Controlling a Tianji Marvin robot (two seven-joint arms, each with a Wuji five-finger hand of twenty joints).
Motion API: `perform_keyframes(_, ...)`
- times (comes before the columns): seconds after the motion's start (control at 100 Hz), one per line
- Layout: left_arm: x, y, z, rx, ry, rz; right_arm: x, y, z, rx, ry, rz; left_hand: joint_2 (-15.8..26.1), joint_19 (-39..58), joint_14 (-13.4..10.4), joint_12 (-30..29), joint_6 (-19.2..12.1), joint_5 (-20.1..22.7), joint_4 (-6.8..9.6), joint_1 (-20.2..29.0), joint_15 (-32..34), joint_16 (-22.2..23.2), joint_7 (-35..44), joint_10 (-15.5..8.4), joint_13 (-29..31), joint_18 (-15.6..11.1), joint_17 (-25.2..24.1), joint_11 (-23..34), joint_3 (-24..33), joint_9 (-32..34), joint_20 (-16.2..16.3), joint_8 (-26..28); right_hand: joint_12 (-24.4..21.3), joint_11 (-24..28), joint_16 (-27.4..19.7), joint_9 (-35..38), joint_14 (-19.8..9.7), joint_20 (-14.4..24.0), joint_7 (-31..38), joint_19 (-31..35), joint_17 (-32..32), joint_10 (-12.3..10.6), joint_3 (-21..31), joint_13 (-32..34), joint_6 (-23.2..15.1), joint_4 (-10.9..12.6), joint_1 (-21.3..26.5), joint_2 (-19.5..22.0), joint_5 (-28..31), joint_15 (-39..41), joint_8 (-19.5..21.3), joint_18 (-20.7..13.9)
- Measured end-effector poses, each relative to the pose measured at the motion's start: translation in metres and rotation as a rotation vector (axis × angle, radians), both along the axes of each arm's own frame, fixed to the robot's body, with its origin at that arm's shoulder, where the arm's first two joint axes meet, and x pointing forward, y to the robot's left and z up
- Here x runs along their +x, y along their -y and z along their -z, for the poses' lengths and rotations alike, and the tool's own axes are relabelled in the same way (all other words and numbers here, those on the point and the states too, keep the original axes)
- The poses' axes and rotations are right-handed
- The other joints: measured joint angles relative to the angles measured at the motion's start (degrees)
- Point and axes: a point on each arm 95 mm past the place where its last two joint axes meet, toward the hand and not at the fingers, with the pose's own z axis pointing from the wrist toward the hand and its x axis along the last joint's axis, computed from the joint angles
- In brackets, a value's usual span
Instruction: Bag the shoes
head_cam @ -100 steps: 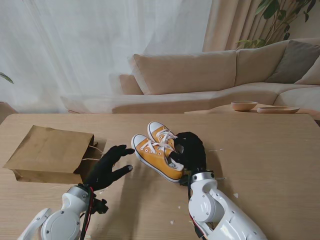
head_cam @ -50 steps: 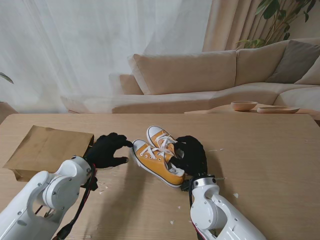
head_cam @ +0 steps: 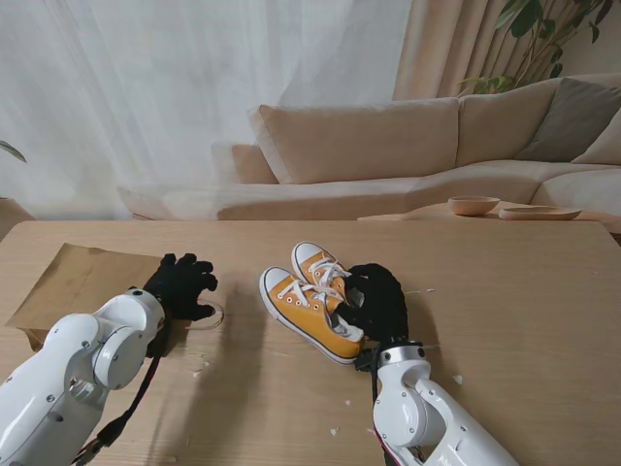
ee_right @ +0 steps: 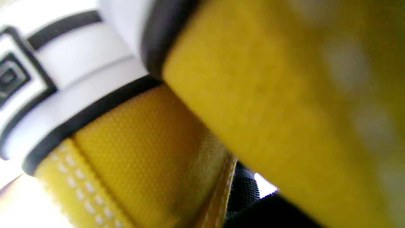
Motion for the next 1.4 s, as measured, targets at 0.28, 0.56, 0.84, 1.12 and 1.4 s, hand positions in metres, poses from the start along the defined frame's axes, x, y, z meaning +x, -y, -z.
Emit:
perform_keyframes(0.28, 0.004, -0.007, 0.020, 0.027, -0.062, -0.074, -0.001, 0.000, -0.001, 0.003, 0.004, 0.001, -0.02, 0.00, -0.05, -0.02, 3.03, 3.49, -0.07, -0.20, 0.00, -1.56, 3.87, 0.00, 0.00, -0.02, 0.00, -0.01, 0.78, 0.00, -0.68, 3.59, 0.00, 0.00, 0.00, 0.00, 0.00, 0.00, -0.02, 0.00, 0.02, 0.00, 0.00, 0.00, 0.00, 0.00, 0.00, 0.00, 0.01, 0.00, 0.01, 0.00)
perform_keyframes(0.56, 0.001, -0.005, 0.031, 0.056, -0.103, -0.050, -0.001, 0.000, -0.001, 0.007, 0.002, 0.001, -9.69, 1.69, -0.08, 3.25, 11.46, 2.47, -3.16, 1.25, 0.56, 3.68, 33.36, 0.00, 0.00, 0.02, -0.57, 5.20, 10.13, 0.00, 3.93, 26.81, 0.00, 0.00, 0.00, 0.00, 0.00, 0.00, -0.03, 0.00, 0.03, 0.00, 0.00, 0.00, 0.00, 0.00, 0.00, 0.00, 0.01, 0.00, 0.02, 0.00)
perform_keyframes(0.84, 0.003, -0.002, 0.036, 0.094, -0.001, 0.005, -0.001, 0.000, -0.001, 0.007, 0.002, 0.001, -12.95, 4.91, 3.16, 20.17, 18.19, 18.81, -4.28, 6.73, 12.83, 19.38, 52.59, 2.22, 1.74, 2.22, -1.49, 26.82, 16.75, 9.21, 18.21, 40.30, -0.01, 0.00, 0.00, 0.00, 0.00, 0.00, -0.03, 0.00, 0.04, 0.00, 0.00, 0.00, 0.00, 0.00, 0.00, 0.00, 0.02, 0.00, 0.02, 0.00)
perform_keyframes(1.12, 0.005, -0.001, 0.034, 0.044, 0.129, 0.053, -0.001, 0.000, -0.001, 0.009, 0.003, -0.001, -11.37, 5.52, 8.05, 37.47, 18.66, 37.37, -4.26, 6.15, 34.54, 18.67, 55.21, 6.65, 3.87, 5.11, -0.57, 28.44, 15.87, 28.61, 21.63, 48.39, -0.01, 0.00, 0.00, 0.00, 0.00, 0.00, -0.03, 0.00, 0.06, 0.00, 0.00, 0.00, 0.00, 0.00, 0.00, 0.00, 0.03, 0.00, 0.02, 0.00)
perform_keyframes(1.4, 0.000, -0.006, 0.035, -0.067, 0.060, -0.013, -0.001, -0.003, -0.001, 0.010, 0.001, -0.017, 1.51, 5.56, 8.77, 37.40, 21.63, 39.01, -4.95, 6.07, 34.31, 18.64, 50.65, 10.21, 2.99, 5.13, -2.03, 28.74, 6.82, 27.78, 21.56, 52.59, -0.01, 0.00, 0.00, 0.00, 0.00, 0.00, -0.03, 0.00, 0.06, 0.00, 0.00, 0.00, 0.00, 0.00, 0.00, 0.00, 0.03, 0.00, 0.02, 0.00)
